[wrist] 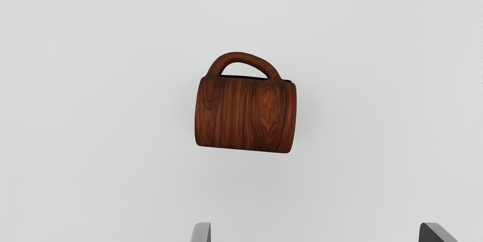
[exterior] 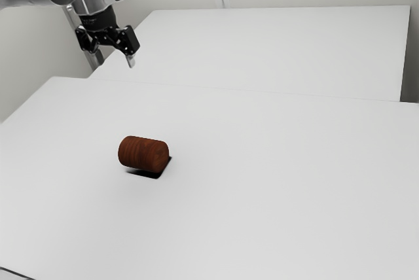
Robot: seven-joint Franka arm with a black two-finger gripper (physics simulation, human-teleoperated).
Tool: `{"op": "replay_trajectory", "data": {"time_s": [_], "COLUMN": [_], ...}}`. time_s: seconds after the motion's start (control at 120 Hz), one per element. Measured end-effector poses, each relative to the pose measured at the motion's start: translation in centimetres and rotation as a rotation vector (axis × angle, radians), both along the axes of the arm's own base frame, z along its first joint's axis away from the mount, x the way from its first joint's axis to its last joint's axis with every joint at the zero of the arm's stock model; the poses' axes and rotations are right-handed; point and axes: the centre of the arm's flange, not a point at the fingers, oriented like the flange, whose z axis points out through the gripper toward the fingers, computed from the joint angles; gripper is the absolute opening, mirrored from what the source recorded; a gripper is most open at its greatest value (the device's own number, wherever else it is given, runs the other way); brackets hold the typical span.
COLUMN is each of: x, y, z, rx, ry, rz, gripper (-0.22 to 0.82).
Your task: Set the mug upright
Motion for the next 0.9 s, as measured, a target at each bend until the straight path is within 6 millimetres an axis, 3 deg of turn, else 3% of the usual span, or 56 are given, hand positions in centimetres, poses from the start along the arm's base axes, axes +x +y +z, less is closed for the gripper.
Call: {"op": "replay_trajectory", "data": {"time_s": [0.333, 0.725, 0.808, 0.9], "x": [-0.7, -0.6, -0.1, 0.1], "y": [1.3, 3.1, 4.7, 8.1], "z": [-0.4, -7.7, -9.1, -10.6], "rx": [-0.018, -0.14, -0.183, -0.237], "ry": [0.014, 0.101, 0.098, 0.091], "rz": [0.027, 0.036, 0.026, 0.033], "gripper": [0.6, 0.6, 0.6, 0.6]}}
